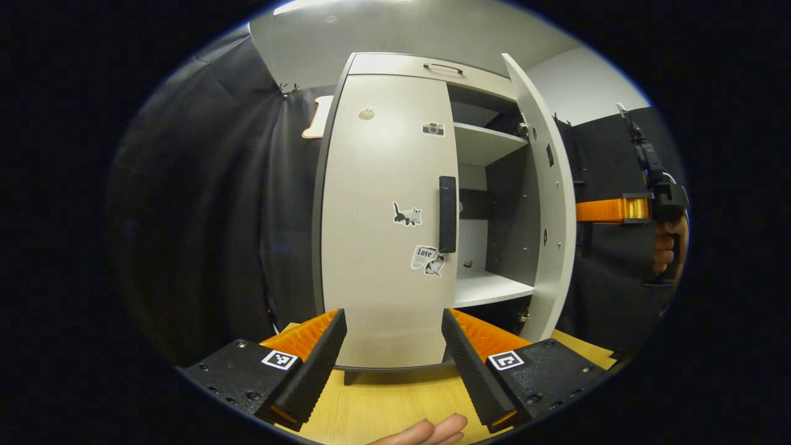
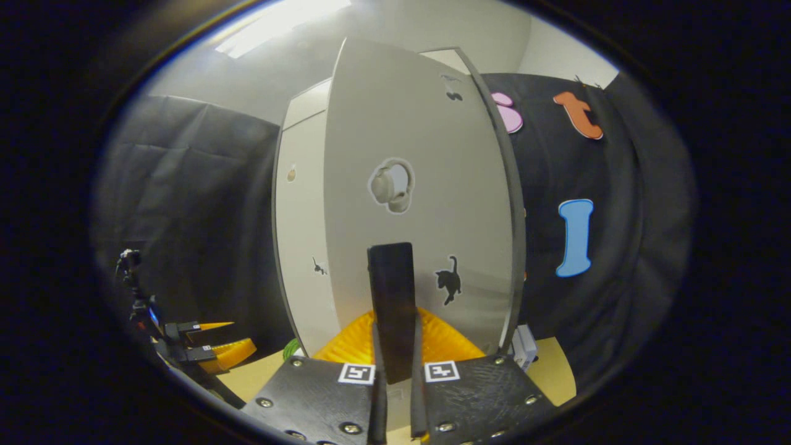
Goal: Open the right door of the double-door shoe cabinet with the right hand, and open the left door with the left hand.
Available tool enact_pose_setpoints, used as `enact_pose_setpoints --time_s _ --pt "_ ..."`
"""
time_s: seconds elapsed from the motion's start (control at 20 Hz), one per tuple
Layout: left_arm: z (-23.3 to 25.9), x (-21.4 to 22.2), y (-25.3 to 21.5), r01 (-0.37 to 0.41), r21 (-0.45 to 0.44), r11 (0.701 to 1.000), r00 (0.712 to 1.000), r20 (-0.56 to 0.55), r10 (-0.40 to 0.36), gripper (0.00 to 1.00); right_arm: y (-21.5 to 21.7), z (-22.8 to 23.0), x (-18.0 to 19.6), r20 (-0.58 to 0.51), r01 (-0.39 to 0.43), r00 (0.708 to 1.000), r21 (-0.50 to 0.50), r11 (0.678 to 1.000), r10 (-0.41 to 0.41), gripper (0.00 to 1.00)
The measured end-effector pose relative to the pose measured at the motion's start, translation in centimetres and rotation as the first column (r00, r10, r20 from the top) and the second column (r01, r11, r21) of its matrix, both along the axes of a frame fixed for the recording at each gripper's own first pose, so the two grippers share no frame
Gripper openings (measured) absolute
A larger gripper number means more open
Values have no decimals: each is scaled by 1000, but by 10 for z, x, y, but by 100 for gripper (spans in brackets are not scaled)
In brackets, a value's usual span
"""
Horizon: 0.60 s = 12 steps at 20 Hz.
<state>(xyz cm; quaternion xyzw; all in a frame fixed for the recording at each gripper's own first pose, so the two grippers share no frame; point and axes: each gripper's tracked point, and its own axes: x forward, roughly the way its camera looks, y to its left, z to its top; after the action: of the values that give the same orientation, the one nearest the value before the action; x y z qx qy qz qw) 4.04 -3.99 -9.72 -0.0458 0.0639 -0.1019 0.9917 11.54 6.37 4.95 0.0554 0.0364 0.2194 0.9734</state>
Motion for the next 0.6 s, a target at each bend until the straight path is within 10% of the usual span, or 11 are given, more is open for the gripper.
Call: enact_pose_setpoints --time_s 0.6 --pt "-26 14 -44 78 9 997 996 -50 -78 96 -57 4 -11 53 64 997 -44 997 -62 14"
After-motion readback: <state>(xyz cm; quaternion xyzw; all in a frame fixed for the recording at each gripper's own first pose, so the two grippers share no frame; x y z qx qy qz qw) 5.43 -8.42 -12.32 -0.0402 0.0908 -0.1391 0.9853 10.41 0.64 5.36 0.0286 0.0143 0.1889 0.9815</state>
